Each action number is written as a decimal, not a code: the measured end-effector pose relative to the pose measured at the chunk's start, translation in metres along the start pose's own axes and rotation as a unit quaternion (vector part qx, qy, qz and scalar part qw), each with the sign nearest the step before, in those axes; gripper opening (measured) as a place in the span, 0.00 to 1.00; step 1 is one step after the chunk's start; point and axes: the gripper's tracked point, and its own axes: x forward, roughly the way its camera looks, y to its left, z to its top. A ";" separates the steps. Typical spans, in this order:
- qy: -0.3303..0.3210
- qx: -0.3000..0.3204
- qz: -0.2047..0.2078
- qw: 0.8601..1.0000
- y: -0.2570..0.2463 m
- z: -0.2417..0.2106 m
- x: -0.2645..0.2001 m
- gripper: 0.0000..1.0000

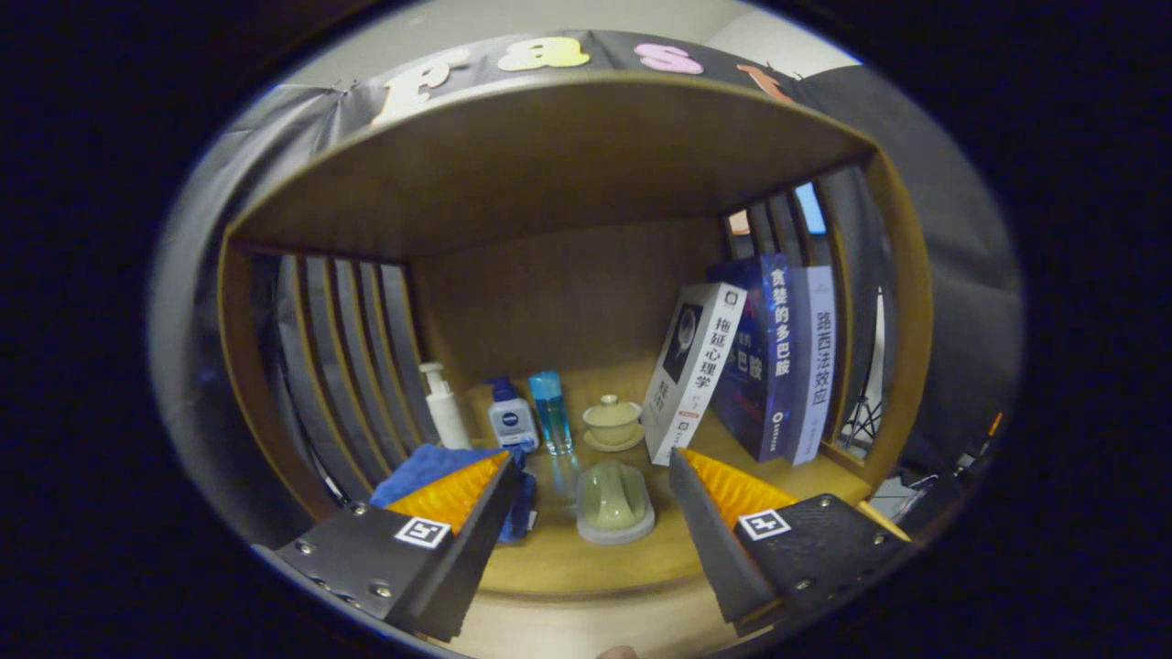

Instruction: Pull open the drawer, take out the items inside it, and place them on the countertop above the cabinet.

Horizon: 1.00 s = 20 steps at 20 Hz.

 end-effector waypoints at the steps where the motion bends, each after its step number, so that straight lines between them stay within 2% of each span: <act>1: 0.004 0.004 -0.003 1.000 -0.003 0.001 -0.015 0.99; 5: 0.000 0.012 -0.007 1.000 -0.010 0.003 -0.075 0.99; 8: -0.017 -0.002 -0.015 1.000 -0.020 0.006 -0.120 0.99; 11: -0.027 -0.015 -0.006 1.000 -0.021 0.008 -0.163 0.99; 15: -0.042 -0.045 -0.003 0.998 -0.038 -0.006 -0.219 0.99; 18: -0.049 -0.081 -0.030 0.995 -0.069 -0.021 -0.238 0.99; 20: -0.045 -0.094 -0.029 0.994 -0.077 -0.036 -0.244 0.99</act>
